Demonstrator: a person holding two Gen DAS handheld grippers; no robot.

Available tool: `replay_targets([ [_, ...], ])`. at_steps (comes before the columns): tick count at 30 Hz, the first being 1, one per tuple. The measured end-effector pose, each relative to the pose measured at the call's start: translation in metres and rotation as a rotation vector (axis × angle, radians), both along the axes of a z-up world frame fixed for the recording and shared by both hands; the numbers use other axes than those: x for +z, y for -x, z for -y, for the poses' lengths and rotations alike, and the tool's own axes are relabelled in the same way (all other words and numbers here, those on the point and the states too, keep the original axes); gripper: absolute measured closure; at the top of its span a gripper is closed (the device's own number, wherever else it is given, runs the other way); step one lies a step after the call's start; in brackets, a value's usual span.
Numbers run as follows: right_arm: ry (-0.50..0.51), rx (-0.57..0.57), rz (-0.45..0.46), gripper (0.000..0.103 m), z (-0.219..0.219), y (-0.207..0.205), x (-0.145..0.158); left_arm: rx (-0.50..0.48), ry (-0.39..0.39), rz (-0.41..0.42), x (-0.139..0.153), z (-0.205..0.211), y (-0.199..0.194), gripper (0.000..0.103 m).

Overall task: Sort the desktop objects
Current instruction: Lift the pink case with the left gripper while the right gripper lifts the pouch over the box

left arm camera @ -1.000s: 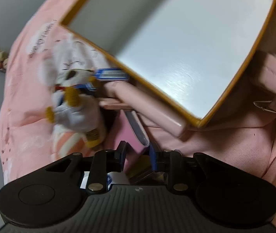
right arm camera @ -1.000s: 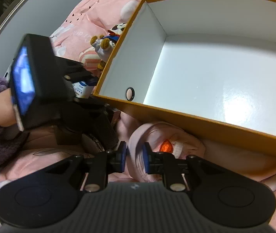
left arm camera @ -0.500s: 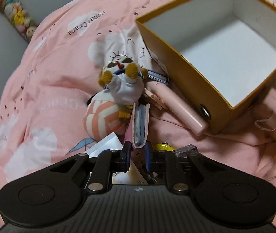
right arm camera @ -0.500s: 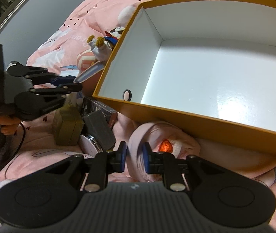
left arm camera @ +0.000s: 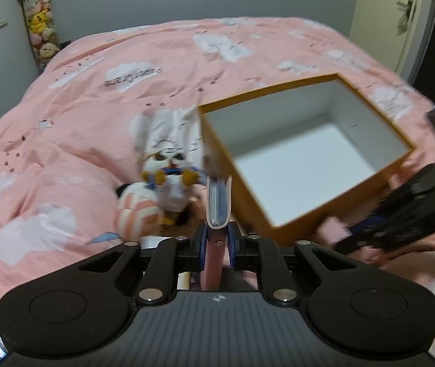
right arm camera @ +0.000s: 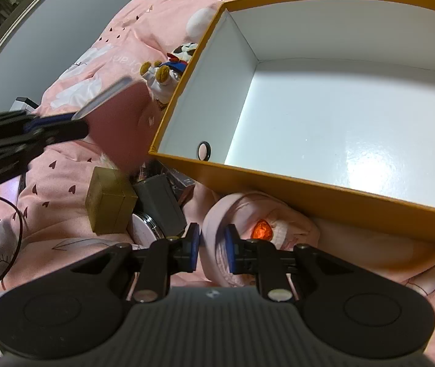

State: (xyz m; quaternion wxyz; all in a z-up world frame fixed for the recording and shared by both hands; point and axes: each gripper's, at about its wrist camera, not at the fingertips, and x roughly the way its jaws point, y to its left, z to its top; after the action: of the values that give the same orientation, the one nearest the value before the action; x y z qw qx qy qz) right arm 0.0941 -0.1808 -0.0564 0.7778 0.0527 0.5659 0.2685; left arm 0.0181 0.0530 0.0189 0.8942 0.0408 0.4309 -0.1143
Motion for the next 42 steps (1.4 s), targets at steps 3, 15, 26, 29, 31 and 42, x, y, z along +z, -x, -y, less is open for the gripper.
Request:
replay_targets([
  [3, -0.006, -0.018, 0.0, 0.084, 0.002, 0.002, 0.001, -0.025, 0.047, 0.012, 0.001, 0.009, 0.012, 0.087],
  [15, -0.075, -0.122, 0.02, 0.084, 0.015, 0.019, 0.009, -0.026, 0.122, -0.044, -0.028, 0.029, 0.026, 0.103],
  [26, -0.084, -0.114, 0.038, 0.092, 0.01, 0.029, 0.011, -0.158, -0.022, -0.049, -0.046, 0.039, 0.017, 0.075],
  [29, -0.062, -0.114, 0.058, 0.092, 0.012, 0.03, 0.013, -0.259, -0.091, -0.021, -0.054, 0.048, 0.008, 0.055],
  [31, -0.042, -0.107, 0.072, 0.089, 0.011, 0.032, 0.013, -0.323, -0.094, -0.024, -0.058, 0.051, -0.001, 0.044],
  [42, -0.026, -0.079, 0.07, 0.085, 0.004, 0.026, 0.013, -0.5, -0.106, -0.161, -0.096, 0.063, -0.05, 0.045],
])
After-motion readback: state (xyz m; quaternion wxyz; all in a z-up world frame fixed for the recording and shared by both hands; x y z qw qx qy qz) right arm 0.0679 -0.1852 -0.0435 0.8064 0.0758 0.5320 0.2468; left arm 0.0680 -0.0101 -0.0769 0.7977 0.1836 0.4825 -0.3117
